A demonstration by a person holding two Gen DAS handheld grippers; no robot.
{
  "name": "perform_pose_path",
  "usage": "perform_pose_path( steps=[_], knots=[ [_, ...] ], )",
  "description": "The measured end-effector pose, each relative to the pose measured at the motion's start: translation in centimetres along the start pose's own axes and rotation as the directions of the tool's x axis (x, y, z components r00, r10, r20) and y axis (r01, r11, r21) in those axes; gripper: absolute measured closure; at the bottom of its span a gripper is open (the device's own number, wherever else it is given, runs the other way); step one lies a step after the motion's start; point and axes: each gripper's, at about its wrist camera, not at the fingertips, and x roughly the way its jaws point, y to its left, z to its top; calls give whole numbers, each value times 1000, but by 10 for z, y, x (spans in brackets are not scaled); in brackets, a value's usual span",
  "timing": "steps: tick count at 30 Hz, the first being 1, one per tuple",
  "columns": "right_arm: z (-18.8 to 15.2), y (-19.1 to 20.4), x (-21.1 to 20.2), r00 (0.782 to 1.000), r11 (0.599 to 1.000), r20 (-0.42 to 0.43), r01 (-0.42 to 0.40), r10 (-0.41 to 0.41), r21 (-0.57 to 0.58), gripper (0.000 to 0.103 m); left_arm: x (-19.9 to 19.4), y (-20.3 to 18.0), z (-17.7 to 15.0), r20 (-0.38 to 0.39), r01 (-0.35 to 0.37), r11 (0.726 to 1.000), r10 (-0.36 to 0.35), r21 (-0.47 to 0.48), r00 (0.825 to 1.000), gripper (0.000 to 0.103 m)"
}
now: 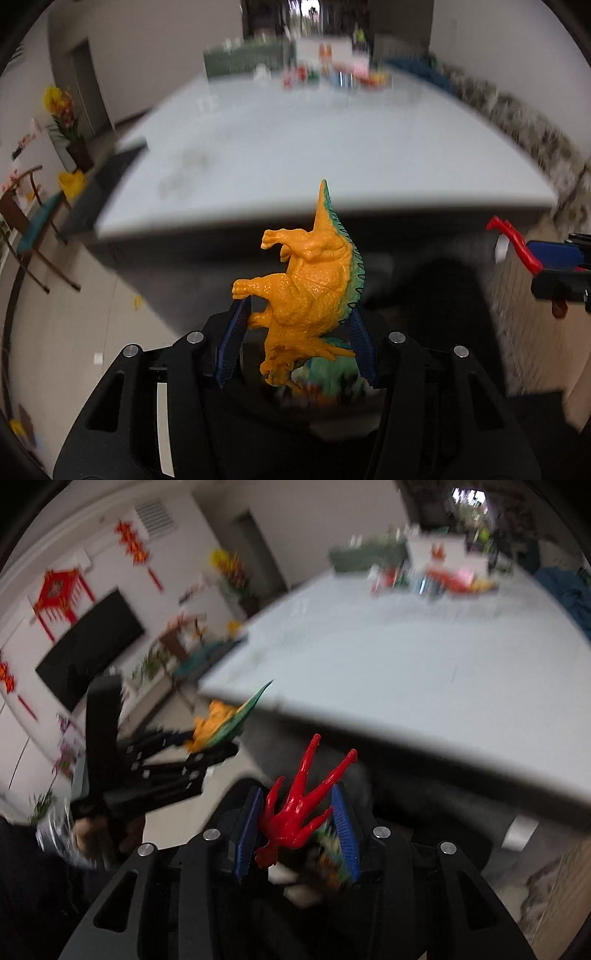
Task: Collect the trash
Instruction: 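Lower the figure and dinosaur into the cardboard box and open both grippers, then grasp the blue-white action figure with the right gripper while the left grasps the red-green tin toy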
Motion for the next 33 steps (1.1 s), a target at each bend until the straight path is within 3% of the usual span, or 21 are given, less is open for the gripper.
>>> perform_pose_path(
  steps=[3, 5, 6, 7, 10, 12, 15, 17, 20, 22, 24, 27, 29, 33],
  knots=[
    [-22, -18, 60, 992, 999, -123, 17, -12, 40, 64, 36, -4, -22, -118, -9, 1000, 13, 28, 993, 51],
    [-29, -29, 91, 981, 998, -190, 45, -35, 48, 62, 63, -4, -32, -197, -20, 999, 25, 30, 980, 37],
    [-34, -35, 107, 971, 997, -235, 57, -42, 58, 55, 73, -4, -36, -220, -31, 999, 37, 31, 975, 25],
    [-35, -38, 114, 967, 996, -252, 65, -47, 66, 53, 82, -2, -41, -245, -45, 999, 51, 29, 968, 24],
    [-33, -31, 107, 973, 997, -229, 54, -42, 48, 51, 89, -1, -47, -275, -51, 998, 59, 37, 960, 22],
    [-25, -22, 89, 981, 999, -188, 51, -48, 10, 42, 86, -1, -45, -260, -59, 997, 69, 46, 963, 19],
    [-8, -15, 61, 989, 999, -143, 41, -43, -16, 42, 77, -4, -37, -230, -73, 995, 86, 65, 969, 18],
    [15, -9, 31, 997, 998, -68, 30, -33, -48, 42, 66, -2, -30, -214, -56, 996, 69, 65, 974, 18],
    [62, -18, 1, 996, 992, 34, 91, -88, -88, 41, 41, 6, -10, -171, -4, 999, 11, 42, 985, 18],
    [111, -41, -3, 981, 982, 105, 171, -162, -85, 39, 28, 12, 5, -145, -2, 1000, 6, 29, 989, 18],
    [164, -78, 8, 969, 979, 143, 206, -203, -5, 33, 18, 21, 24, -113, 2, 1000, -2, 6, 994, 18],
    [228, -122, 38, 946, 957, 150, 277, -287, 85, 33, 10, 31, 50, -60, 9, 999, -11, -36, 998, 15],
    [275, -150, 65, 952, 956, 137, 256, -275, 144, 33, 9, 35, 62, -41, 4, 998, -7, -57, 999, 15],
    [338, -192, 112, 954, 932, 80, 262, -289, 249, 33, 15, 43, 78, -37, 17, 995, -21, -94, 999, 15]
  ],
)
